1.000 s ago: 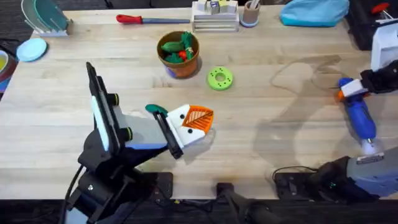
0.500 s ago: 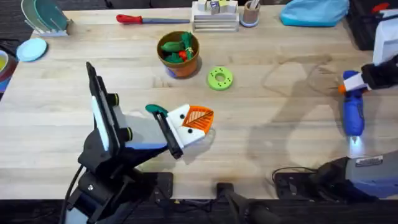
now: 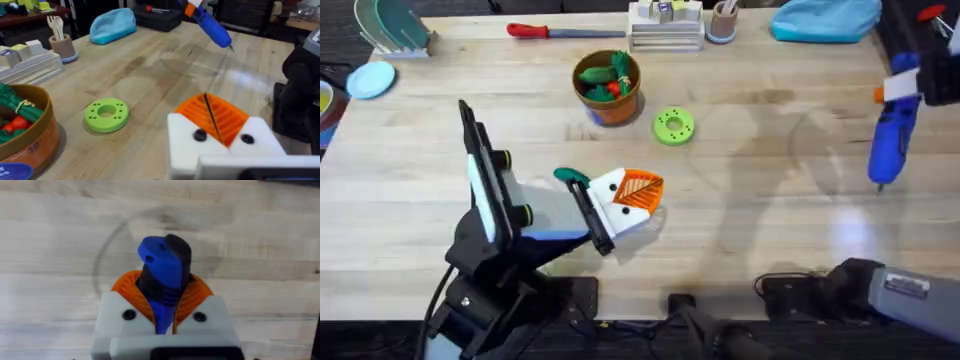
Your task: Pick up the gripper from the table and insert it into the empty holder that is missing its gripper. Then pick up a screw, insert it into the mounting hole, and use the screwdriver to tighten it. Finally, clean up the table by picking up the vegetable and placing it into the bucket.
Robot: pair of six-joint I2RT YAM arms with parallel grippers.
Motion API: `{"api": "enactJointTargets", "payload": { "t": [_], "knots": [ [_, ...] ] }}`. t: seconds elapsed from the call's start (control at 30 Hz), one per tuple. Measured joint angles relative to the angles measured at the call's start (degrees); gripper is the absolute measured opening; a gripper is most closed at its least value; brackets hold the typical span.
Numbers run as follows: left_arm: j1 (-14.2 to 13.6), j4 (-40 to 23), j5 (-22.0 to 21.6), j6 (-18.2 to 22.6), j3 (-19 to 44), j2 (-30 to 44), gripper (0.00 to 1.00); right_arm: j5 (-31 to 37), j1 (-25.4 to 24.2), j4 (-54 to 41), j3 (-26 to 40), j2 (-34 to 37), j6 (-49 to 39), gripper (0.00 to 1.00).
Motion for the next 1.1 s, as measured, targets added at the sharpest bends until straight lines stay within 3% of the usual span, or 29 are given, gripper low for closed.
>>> {"api": "enactJointTargets", "payload": {
  "t": [0.17,0.3,0.43,0.67,0.9,1.1],
  "knots": [
    [0.00,0.00,-0.01,0.00,0.00,0.01,0.013,-1.27,5.51,-0.13,-0.04,-9.19,5.08,0.126],
    [0.00,0.00,0.00,0.00,0.00,0.02,0.013,-8.05,9.44,1.68,-0.39,-17.05,9.93,0.126],
    [0.00,0.00,-0.02,0.00,0.00,0.01,0.013,-13.66,15.08,9.46,-2.53,-24.07,15.16,0.126],
    [0.00,0.00,-0.34,0.00,0.00,0.01,0.013,-17.46,30.34,27.86,-10.73,-33.94,25.31,0.126],
    [0.00,0.01,-0.96,0.00,0.00,0.00,0.013,-17.75,47.37,49.51,-22.35,-35.94,32.59,0.126],
    [0.00,0.01,-1.08,-0.01,0.00,0.01,0.013,-16.91,60.31,58.09,-25.94,-33.61,33.31,0.126]
  ]
}}
